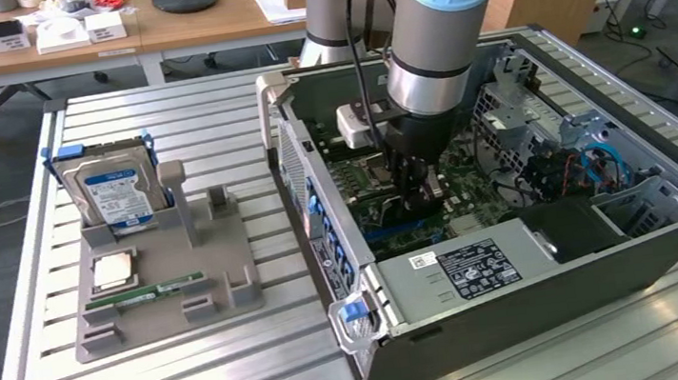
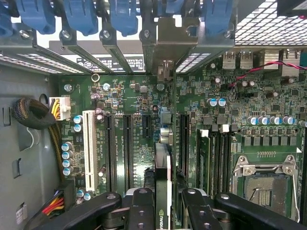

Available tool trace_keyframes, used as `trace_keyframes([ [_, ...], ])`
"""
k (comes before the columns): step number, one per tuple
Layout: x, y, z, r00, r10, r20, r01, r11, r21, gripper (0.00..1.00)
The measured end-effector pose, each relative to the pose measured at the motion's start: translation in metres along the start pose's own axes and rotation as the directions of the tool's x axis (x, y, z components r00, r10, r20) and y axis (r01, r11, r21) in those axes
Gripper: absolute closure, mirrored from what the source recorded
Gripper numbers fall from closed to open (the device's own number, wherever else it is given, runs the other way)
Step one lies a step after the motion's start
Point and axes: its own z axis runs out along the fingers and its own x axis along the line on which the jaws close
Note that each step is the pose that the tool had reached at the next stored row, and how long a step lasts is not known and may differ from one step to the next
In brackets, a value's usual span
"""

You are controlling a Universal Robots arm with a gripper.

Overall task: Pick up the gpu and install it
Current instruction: 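Insert the gpu into the slot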

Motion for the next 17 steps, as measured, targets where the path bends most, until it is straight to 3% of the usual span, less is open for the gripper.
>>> trace_keyframes([
  [17,0.0001,0.0011,0.0024,1.0,-0.002,0.0001,0.002,1.0,0.0001,0.73],
])
